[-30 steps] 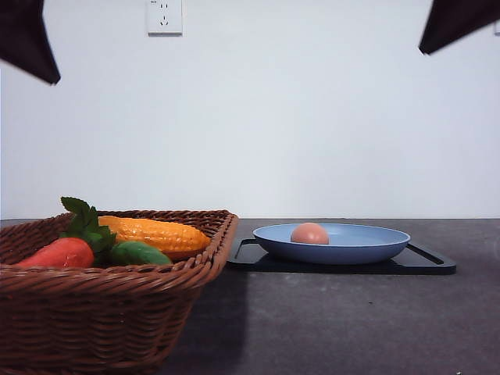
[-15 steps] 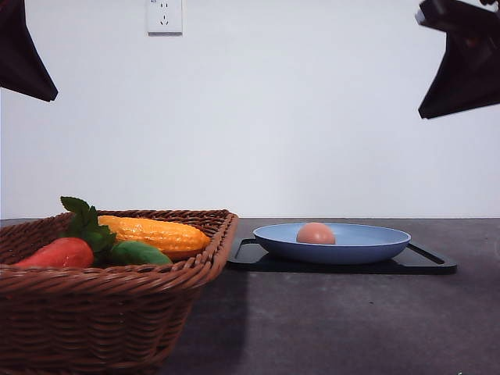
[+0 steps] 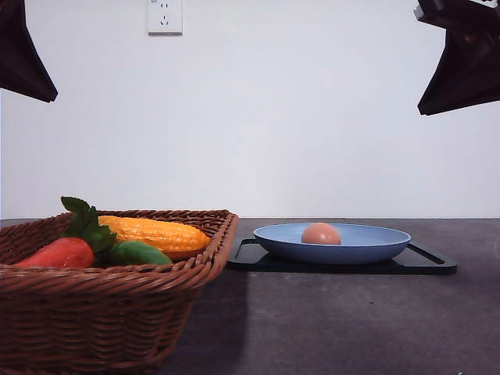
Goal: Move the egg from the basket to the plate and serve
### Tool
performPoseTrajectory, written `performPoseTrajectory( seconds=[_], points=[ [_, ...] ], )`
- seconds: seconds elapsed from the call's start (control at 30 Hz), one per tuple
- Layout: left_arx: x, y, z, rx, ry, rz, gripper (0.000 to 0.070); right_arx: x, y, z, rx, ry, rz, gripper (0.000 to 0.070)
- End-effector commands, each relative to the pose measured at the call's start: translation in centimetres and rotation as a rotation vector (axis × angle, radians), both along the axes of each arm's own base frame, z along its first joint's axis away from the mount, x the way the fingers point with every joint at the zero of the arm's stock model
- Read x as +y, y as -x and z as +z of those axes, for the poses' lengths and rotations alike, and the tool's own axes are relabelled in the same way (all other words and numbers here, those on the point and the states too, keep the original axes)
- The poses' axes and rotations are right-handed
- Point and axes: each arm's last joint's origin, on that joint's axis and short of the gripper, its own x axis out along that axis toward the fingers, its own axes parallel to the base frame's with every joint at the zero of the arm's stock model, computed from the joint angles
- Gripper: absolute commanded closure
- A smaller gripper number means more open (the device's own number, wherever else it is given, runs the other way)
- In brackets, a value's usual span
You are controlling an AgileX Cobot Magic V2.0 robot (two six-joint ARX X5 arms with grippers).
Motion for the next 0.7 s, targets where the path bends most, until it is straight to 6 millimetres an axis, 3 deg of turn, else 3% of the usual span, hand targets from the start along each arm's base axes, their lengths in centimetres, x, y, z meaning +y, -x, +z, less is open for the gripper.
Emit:
performPoseTrajectory(
  seconds=[0.0,0.2,0.4,0.5,0.67],
  points=[
    [0.0,0.3,0.5,-0.023,-0.010,-0.018,0.0700,0.2,-0.1,0.4,-0.013,-0.021,-0.003,0.0700],
    [2.2,3.9,2.8,-0.194,0.012,-0.018,0.0700,0.2,-0.1,0.5,-0.016,-0.023,-0.003,0.0700],
    [5.1,7.1,3.8,-0.369,0.042,0.119,0.0700,0.2,-0.1,0.5,-0.016,-0.023,-0.003,0.0700],
    [6.1,7.9,2.8,-0.402,0.035,0.217,0.0700,0.2,-0.1,0.5,-0.016,-0.023,-0.003,0.0700],
    [7.0,8.0,-0.8,-0.379,0.029,0.337,0.0700,0.2,-0.1,0.5,-0.016,-0.023,-0.003,0.0700]
  ],
)
